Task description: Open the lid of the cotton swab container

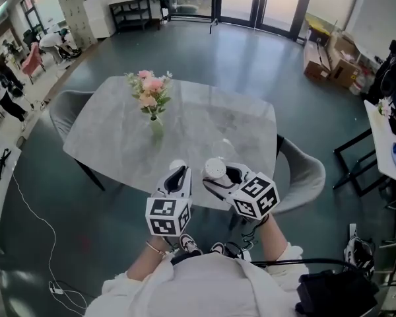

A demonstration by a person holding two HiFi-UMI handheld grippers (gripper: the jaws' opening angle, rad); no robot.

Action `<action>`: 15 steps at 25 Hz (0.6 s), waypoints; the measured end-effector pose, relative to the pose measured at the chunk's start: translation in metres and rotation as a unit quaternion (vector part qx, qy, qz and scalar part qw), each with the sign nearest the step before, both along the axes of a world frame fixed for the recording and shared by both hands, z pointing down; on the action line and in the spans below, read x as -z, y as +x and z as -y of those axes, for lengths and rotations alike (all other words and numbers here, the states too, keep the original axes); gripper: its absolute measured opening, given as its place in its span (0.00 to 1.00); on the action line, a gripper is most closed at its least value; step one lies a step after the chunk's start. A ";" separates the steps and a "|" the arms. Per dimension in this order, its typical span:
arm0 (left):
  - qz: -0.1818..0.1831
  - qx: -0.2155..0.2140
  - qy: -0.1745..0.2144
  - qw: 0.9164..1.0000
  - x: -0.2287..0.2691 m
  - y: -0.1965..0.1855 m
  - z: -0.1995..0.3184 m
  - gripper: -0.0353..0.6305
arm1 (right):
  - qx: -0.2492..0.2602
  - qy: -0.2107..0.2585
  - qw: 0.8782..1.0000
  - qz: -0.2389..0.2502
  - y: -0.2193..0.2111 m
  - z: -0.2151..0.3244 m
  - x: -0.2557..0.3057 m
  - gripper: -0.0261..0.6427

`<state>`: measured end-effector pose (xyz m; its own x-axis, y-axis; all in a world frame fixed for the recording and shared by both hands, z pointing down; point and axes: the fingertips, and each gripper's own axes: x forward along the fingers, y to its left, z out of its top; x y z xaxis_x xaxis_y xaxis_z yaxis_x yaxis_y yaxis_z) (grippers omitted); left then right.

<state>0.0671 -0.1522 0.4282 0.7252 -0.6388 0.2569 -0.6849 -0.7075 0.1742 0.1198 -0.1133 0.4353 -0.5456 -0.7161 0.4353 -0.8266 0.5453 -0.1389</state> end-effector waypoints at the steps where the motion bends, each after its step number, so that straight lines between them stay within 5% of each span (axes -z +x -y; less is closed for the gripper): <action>1: 0.001 0.001 0.000 1.000 0.000 0.002 0.000 0.10 | 0.002 0.002 1.000 0.000 0.002 -0.001 0.000 0.47; 15: 0.000 0.008 0.004 1.000 0.003 0.012 0.006 0.10 | 0.012 -0.003 1.000 -0.017 0.013 0.001 -0.005 0.47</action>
<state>0.0789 -0.1581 0.4256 0.7152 -0.6516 0.2527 -0.6957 -0.6983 0.1684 0.1324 -0.1140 0.4405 -0.5470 -0.7007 0.4581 -0.8179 0.5639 -0.1141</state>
